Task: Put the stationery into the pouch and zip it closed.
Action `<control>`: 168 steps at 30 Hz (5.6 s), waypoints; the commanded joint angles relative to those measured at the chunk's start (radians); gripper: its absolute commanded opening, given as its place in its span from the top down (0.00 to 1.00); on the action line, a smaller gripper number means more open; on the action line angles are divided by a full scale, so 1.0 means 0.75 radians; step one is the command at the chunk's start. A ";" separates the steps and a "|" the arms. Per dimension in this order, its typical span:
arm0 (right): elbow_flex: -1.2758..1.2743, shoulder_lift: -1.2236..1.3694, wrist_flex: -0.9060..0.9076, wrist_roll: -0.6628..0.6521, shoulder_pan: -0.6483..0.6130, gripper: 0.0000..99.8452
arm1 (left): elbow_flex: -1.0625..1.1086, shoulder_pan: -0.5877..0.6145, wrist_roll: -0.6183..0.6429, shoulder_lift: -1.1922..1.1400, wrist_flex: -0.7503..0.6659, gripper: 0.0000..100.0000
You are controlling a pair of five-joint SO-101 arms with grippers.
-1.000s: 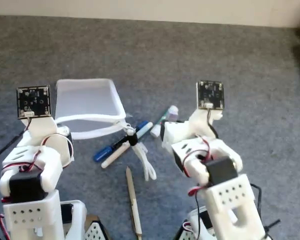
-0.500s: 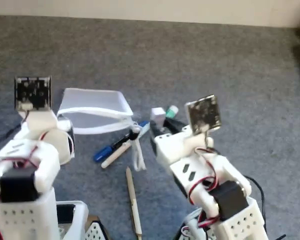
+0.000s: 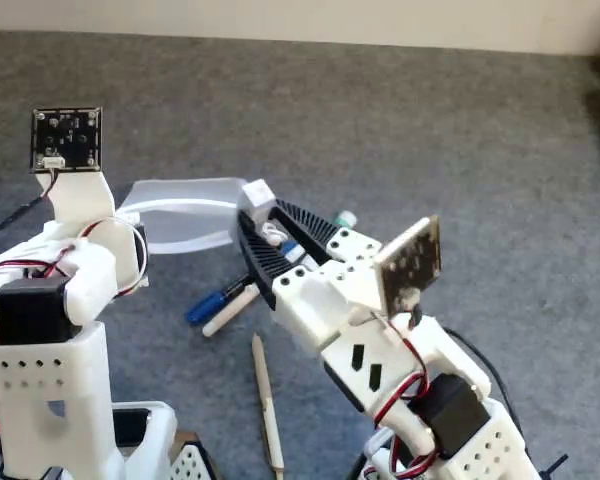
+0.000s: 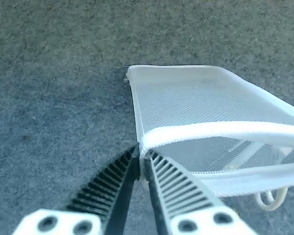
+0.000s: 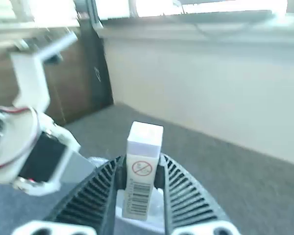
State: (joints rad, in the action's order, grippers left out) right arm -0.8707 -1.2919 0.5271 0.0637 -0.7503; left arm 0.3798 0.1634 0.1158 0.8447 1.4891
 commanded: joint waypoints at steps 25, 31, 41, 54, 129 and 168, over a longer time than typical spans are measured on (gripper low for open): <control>-0.414 0.394 -0.981 -0.020 -0.056 0.99 | -0.056 -0.030 0.061 -0.019 0.004 0.99; -0.422 0.517 -1.091 -0.020 -0.052 0.99 | -0.056 -0.030 0.061 -0.019 0.004 0.99; -0.420 0.525 -1.026 -0.020 -0.058 0.79 | -0.056 -0.030 0.061 -0.019 0.004 0.99; -0.414 0.097 -0.500 -0.020 -0.167 0.92 | -0.056 -0.030 0.063 -0.019 0.000 0.99; -0.635 -0.242 0.551 -0.117 -0.265 0.92 | -0.058 -0.019 0.065 -0.019 -0.008 0.99; 0.079 1.368 0.361 0.415 -0.267 0.92 | 0.005 -0.019 0.063 -0.011 -0.008 0.99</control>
State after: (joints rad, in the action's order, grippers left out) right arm -0.8677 -0.3115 0.8140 0.3675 -0.9544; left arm 0.3997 0.1634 0.1511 0.8370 1.4906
